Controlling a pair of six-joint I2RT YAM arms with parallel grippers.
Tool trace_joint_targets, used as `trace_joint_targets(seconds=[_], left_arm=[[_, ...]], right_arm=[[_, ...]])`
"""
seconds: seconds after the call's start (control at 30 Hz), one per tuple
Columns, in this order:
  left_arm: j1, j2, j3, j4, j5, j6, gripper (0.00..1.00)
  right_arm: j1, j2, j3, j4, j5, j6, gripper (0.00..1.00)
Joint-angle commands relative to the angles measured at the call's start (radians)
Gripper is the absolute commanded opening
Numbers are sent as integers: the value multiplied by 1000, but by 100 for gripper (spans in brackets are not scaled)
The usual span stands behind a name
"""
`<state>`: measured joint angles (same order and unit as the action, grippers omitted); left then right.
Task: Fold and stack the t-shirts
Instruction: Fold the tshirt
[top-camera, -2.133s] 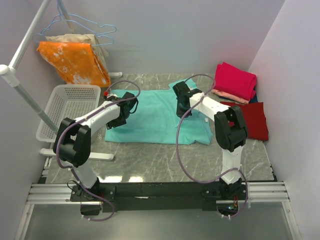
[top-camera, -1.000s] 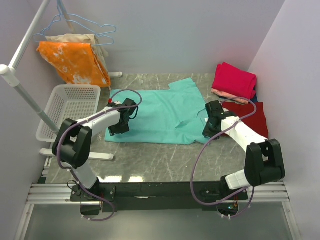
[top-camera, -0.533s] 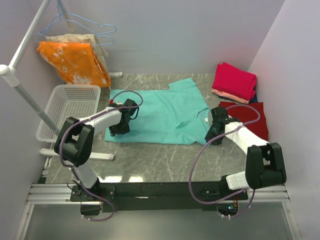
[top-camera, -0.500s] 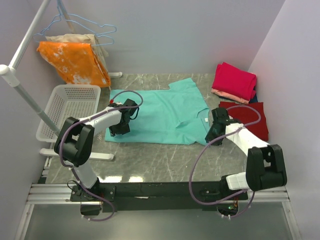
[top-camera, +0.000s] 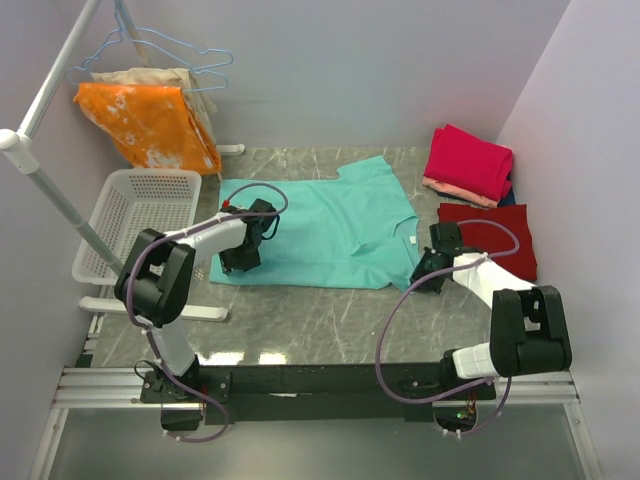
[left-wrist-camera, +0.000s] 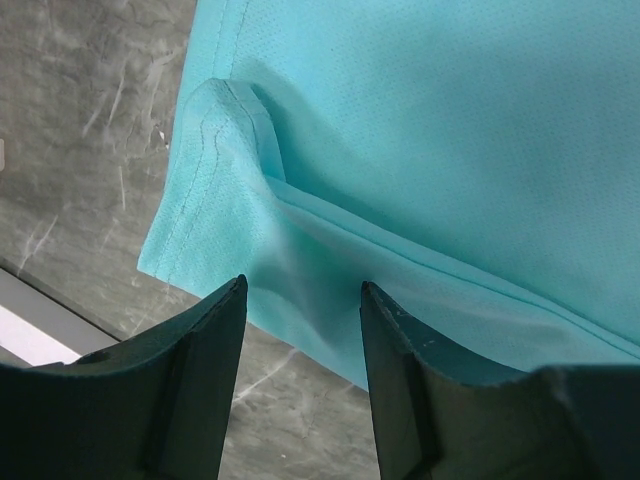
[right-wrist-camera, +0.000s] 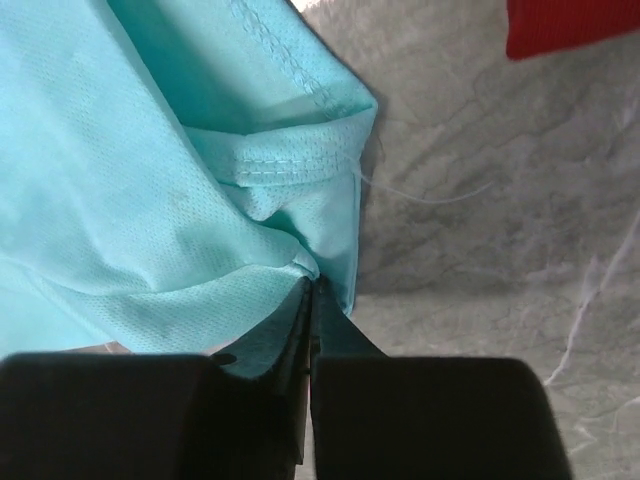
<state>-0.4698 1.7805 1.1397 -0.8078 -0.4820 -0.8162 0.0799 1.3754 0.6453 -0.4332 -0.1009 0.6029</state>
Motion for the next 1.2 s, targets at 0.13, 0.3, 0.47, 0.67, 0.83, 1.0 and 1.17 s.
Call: trace_joint_targets(seconds=[0.13, 0.3, 0.47, 0.67, 0.83, 1.0, 1.17], left_arm=[[14, 45, 34, -54, -67, -27, 55], [13, 77, 31, -67, -78, -46, 55], [13, 77, 28, -80, -73, -57, 55], [13, -12, 34, -113, -90, -63, 56], [13, -58, 86, -148, -113, -67, 56], [13, -49, 110, -117, -92, -51, 56], [22, 2, 117, -76, -73, -47, 56]], right_arm=[[-9, 30, 148, -179, 257, -6, 0], [-12, 39, 197, -255, 340, -12, 0], [-11, 36, 198, -269, 308, -20, 0], [-11, -91, 200, -294, 297, -20, 30], [-11, -176, 240, -279, 268, -23, 42], [14, -89, 299, -240, 170, -52, 42], [52, 37, 349, -216, 129, -66, 42]])
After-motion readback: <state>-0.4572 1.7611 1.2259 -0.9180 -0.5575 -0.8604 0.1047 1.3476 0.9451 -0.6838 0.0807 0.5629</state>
